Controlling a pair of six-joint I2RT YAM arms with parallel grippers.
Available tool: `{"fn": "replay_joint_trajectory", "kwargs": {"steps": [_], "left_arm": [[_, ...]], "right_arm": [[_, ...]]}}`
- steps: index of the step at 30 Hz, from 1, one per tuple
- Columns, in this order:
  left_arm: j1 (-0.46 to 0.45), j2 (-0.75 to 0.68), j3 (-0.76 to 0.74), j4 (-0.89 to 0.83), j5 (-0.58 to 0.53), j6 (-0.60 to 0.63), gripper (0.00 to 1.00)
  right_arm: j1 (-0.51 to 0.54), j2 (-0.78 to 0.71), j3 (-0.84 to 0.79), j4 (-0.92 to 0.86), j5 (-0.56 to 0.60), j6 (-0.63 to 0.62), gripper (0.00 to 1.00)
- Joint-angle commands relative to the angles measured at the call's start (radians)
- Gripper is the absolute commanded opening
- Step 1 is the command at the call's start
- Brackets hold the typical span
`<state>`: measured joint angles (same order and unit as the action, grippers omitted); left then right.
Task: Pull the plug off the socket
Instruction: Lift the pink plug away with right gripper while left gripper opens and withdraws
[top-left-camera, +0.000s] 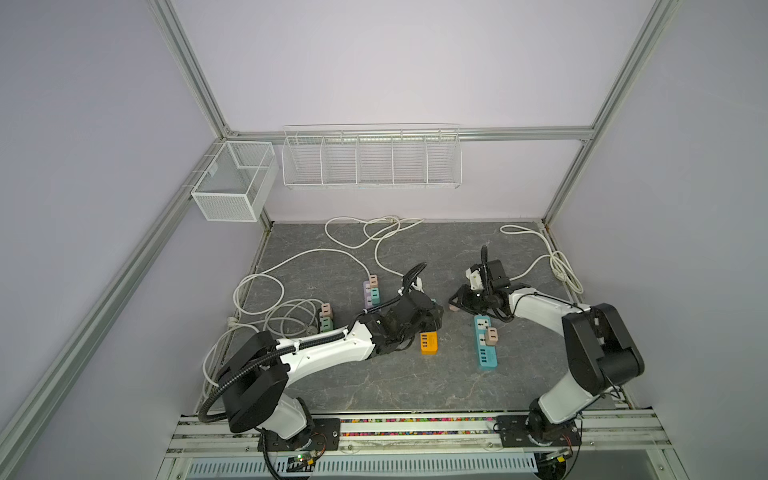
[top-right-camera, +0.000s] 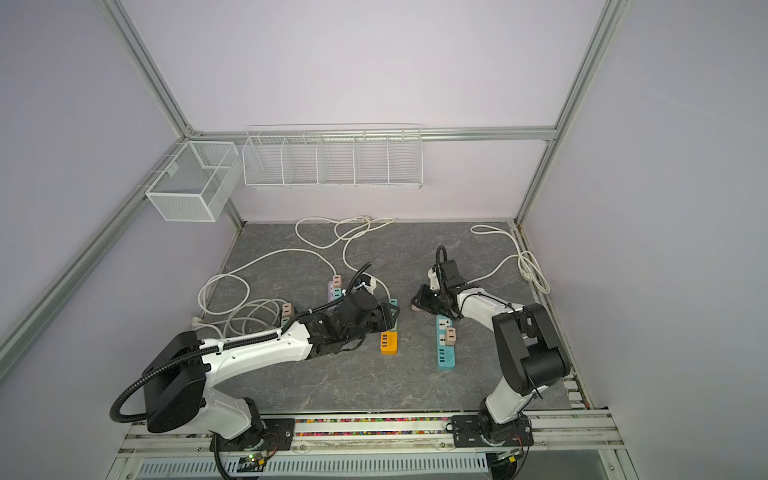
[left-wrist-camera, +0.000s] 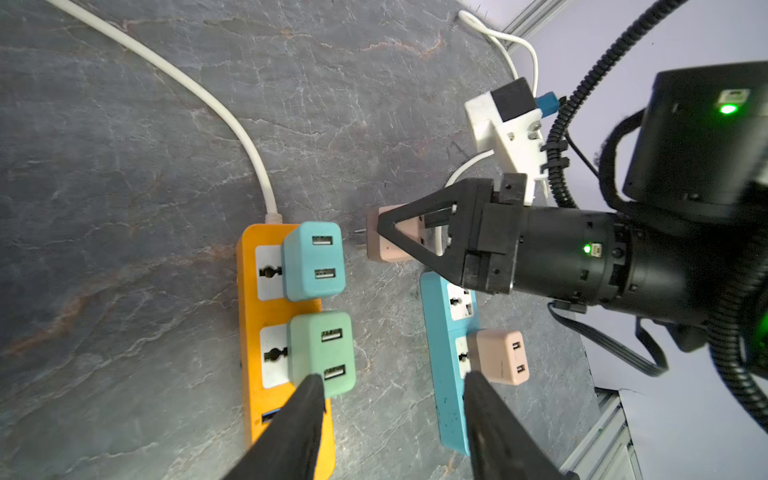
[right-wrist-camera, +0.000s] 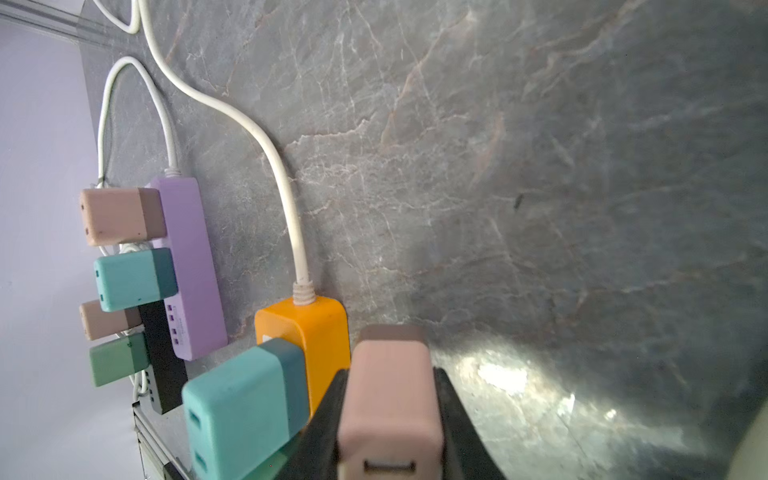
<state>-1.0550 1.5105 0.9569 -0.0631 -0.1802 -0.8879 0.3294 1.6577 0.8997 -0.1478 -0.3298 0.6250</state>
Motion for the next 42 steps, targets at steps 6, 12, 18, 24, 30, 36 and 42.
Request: {"fn": "replay_joint_trajectory", "kwargs": {"steps": [6,12,18,24,30,36,42], "left_arm": [[0.010,-0.025,-0.009,0.004,-0.036,-0.018,0.63],[0.010,-0.026,-0.007,-0.004,-0.042,-0.022,0.74],[0.013,-0.038,0.009,-0.029,-0.045,-0.015,0.87],[0.014,-0.049,0.022,-0.042,-0.051,-0.010,0.99],[0.015,-0.052,0.035,-0.050,-0.054,-0.009,0.99],[0.015,-0.056,0.046,-0.052,-0.036,-0.016,0.99],[0.015,-0.036,0.059,0.002,0.052,-0.036,0.99]], "right_arm": [[0.018,0.057,0.035,0.031,0.005,0.013,0.13],[0.017,0.085,0.040,0.022,0.006,0.012,0.19],[0.016,0.069,0.034,0.000,0.026,-0.005,0.31],[-0.001,0.034,0.041,-0.044,0.030,-0.028,0.46],[-0.021,-0.009,0.046,-0.085,0.031,-0.045,0.56],[-0.032,-0.105,0.041,-0.155,0.046,-0.082,0.65],[-0.032,-0.244,0.041,-0.279,0.095,-0.143,0.72]]}}
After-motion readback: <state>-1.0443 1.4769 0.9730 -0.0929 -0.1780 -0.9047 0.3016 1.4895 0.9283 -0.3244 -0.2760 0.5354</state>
